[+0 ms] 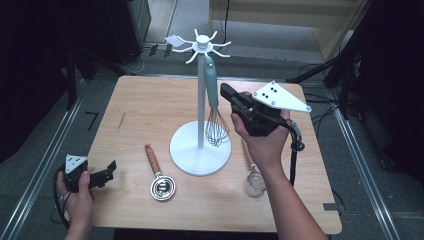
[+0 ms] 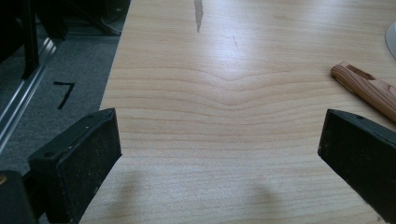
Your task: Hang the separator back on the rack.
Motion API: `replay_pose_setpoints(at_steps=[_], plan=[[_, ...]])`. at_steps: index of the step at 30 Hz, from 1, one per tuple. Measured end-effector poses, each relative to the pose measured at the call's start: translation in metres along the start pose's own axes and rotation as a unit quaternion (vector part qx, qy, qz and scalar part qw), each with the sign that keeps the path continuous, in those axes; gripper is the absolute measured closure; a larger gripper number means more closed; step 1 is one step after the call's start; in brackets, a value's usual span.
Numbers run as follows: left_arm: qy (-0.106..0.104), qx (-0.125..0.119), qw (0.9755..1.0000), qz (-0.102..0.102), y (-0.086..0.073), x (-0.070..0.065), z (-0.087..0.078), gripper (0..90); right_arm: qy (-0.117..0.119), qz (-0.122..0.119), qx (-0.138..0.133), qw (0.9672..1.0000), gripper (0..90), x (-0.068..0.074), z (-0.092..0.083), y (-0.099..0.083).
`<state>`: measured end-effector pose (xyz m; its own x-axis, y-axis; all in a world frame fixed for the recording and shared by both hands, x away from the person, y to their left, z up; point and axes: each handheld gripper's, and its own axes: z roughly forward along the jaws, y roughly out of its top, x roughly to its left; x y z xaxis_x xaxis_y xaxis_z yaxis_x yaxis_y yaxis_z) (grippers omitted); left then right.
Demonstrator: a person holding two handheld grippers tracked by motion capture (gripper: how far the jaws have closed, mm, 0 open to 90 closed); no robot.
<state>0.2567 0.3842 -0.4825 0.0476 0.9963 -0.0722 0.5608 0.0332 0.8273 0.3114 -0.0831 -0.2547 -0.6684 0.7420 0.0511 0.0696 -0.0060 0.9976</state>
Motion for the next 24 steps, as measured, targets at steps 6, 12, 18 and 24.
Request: replay_pose_setpoints(at_steps=[6,12,18,24], plan=[[0.000,0.000,1.0000,0.000,0.000,0.000,0.000,0.0,0.007,0.003,-0.013,0.9999,90.0,-0.001,0.006,0.013],[0.000,0.000,1.0000,0.000,0.000,0.000,0.000,0.0,0.016,0.001,-0.029,0.9994,90.0,0.005,0.009,0.024],[0.000,0.001,1.0000,0.001,0.000,0.000,0.000,0.0,0.026,-0.002,-0.033,0.9991,90.0,0.016,0.011,0.025],[0.001,0.004,1.0000,0.000,0.000,0.000,0.000,0.0,0.036,-0.012,-0.032,0.9988,90.0,0.027,0.014,0.025]])
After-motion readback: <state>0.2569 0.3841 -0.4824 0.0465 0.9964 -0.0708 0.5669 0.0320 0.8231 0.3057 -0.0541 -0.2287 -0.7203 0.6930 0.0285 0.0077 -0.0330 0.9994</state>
